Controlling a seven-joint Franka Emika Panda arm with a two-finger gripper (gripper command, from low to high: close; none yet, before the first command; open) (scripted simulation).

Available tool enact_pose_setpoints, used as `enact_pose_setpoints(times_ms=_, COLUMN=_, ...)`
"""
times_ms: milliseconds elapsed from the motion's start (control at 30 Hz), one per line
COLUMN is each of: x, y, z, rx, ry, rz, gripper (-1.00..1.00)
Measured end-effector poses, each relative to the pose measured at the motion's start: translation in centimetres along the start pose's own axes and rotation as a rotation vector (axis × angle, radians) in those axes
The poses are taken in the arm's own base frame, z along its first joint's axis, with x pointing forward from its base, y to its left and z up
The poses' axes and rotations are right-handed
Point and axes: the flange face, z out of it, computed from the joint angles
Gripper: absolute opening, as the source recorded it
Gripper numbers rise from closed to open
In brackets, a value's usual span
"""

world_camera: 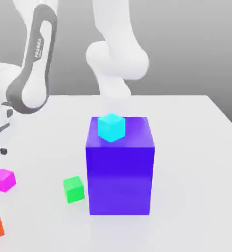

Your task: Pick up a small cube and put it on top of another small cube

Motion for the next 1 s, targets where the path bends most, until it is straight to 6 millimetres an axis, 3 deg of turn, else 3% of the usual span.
enact_pose_setpoints(times_ms=167, x=0.3, y=0.1, z=5.1, rx=-0.006, ry=-0.002, rz=0.013, gripper=0.0)
enact_pose_setpoints(times_ms=200, x=0.3, y=0.2, z=5.7, rx=-0.006, ry=-0.001, rz=0.013, gripper=-1.0)
enact_pose_setpoints(times_ms=433, x=0.3, y=0.2, z=5.6, rx=-0.004, ry=-0.002, rz=0.013, gripper=-1.0)
enact_pose_setpoints(times_ms=633, x=0.3, y=0.1, z=0.1, rx=-0.004, ry=-0.002, rz=0.012, gripper=-1.0)
enact_pose_setpoints(times_ms=733, x=-1.5, y=-2.3, z=-4.7, rx=0.073, ry=0.04, rz=-0.157, gripper=-1.0)
enact_pose_setpoints(times_ms=767, x=-2.0, y=-2.5, z=-5.3, rx=0.074, ry=0.058, rz=-0.228, gripper=-1.0)
enact_pose_setpoints(times_ms=1000, x=-4.6, y=1.5, z=0.0, rx=-0.178, ry=0.084, rz=-0.746, gripper=-1.0)
